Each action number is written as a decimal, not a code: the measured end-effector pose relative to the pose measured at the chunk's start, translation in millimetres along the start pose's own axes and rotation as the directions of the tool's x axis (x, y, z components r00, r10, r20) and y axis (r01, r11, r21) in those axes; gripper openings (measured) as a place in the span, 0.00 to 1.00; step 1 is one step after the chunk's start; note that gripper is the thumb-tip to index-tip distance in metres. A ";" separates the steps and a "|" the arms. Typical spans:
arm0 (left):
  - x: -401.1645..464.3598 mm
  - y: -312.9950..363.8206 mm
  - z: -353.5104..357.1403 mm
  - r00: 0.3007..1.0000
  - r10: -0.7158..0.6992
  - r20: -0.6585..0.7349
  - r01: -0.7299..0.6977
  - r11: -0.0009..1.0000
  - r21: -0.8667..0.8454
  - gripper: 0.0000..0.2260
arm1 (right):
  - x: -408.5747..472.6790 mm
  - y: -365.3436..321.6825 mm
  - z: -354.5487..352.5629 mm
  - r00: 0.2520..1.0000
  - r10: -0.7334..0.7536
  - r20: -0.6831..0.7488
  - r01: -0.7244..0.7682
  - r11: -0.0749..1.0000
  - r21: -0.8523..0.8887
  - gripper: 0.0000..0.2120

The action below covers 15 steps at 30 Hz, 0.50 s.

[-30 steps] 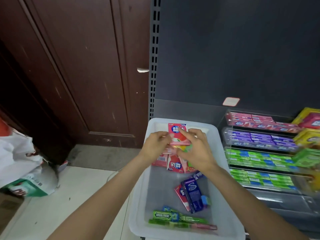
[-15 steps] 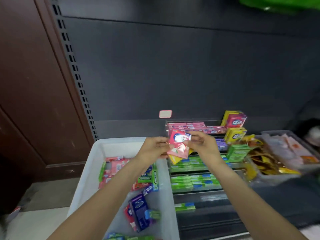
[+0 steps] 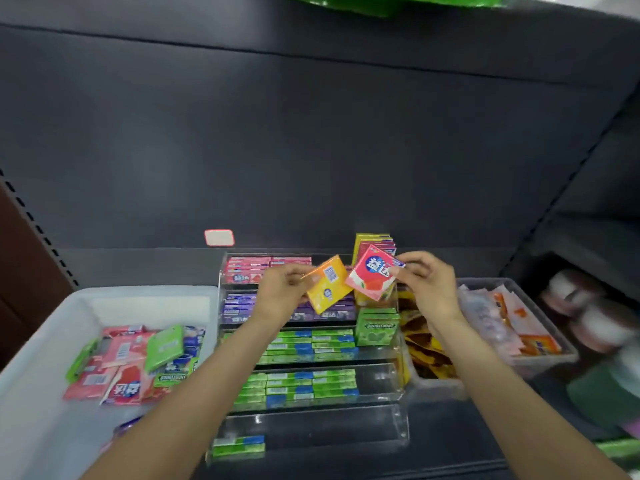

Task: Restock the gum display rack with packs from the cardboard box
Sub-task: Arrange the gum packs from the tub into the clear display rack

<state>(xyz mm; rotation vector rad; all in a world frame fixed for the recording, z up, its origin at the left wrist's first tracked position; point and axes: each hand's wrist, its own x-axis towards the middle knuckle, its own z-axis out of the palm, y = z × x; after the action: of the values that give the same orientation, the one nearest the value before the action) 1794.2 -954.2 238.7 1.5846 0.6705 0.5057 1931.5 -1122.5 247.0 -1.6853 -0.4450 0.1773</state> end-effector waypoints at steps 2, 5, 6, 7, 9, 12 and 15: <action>2.2 -0.4 5.0 0.997 0.022 -0.069 -0.018 0.998 0.059 0.06 | 8.3 6.9 -4.1 1.000 -0.025 0.016 0.027 0.996 -0.090 0.06; 3.3 -0.6 7.1 0.991 0.035 -0.133 -0.023 0.996 0.091 0.07 | 19.0 19.0 -7.6 0.995 -0.090 0.052 0.100 0.970 -0.222 0.06; 3.3 -0.9 6.5 0.990 0.038 -0.138 -0.024 0.995 0.101 0.06 | 20.7 22.0 -9.0 0.991 -0.109 0.075 0.125 0.957 -0.263 0.05; 3.4 -1.5 5.8 0.989 0.042 -0.139 -0.026 0.993 0.116 0.05 | 21.4 25.1 -10.5 0.986 -0.129 0.107 0.156 0.940 -0.304 0.05; 3.3 -2.7 4.6 0.988 0.048 -0.144 -0.028 0.990 0.136 0.04 | 20.8 30.8 -13.3 0.971 -0.167 0.171 0.223 0.892 -0.393 0.06; 3.4 -3.0 6.0 0.987 0.046 -0.157 -0.025 0.991 0.132 0.05 | 19.5 37.4 -15.0 0.957 -0.224 0.184 0.287 0.827 -0.484 0.07; 3.1 -1.7 11.7 0.990 0.040 -0.136 -0.022 0.992 0.128 0.06 | 19.2 42.6 -14.0 0.940 -0.286 0.185 0.339 0.741 -0.579 0.07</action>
<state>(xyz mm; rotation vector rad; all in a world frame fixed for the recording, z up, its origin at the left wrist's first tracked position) 1804.1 -960.6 235.3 1.6919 0.7966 0.6103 1962.1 -1132.3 210.3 -2.2008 -0.9182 -0.1700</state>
